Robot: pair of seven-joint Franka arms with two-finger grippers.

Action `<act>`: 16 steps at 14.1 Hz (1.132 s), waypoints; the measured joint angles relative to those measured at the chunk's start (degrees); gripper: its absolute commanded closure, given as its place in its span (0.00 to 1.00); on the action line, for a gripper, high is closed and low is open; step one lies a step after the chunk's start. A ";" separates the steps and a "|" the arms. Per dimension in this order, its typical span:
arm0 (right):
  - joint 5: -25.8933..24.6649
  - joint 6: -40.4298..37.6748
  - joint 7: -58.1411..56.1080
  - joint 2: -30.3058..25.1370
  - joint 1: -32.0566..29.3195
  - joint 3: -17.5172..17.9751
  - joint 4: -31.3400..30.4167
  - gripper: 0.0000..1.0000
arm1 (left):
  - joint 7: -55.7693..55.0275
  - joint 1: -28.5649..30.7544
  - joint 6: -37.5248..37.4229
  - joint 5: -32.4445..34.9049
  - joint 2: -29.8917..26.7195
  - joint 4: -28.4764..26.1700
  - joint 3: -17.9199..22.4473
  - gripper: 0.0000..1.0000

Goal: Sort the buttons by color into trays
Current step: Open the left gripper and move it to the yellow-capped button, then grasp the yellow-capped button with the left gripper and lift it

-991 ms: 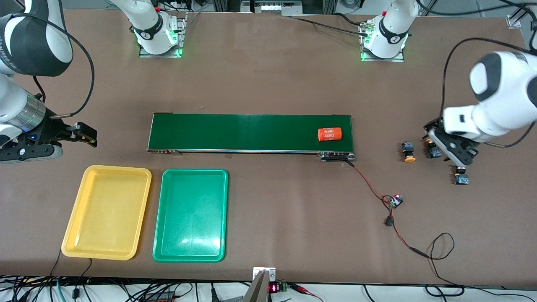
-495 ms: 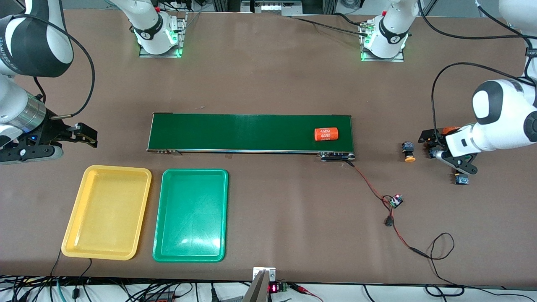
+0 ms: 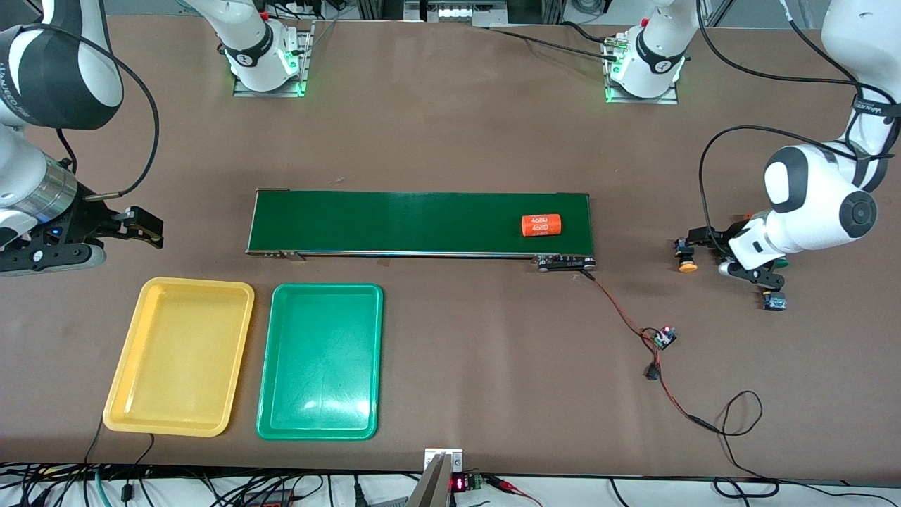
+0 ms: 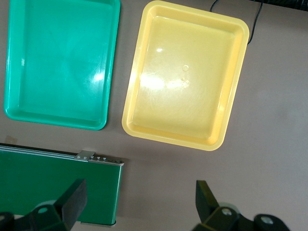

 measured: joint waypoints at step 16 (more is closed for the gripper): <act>0.00 0.12 -0.06 0.71 0.08 0.01 0.00 0.00 | -4.80 -1.16 10.13 0.01 3.52 -6.54 -0.03 0.61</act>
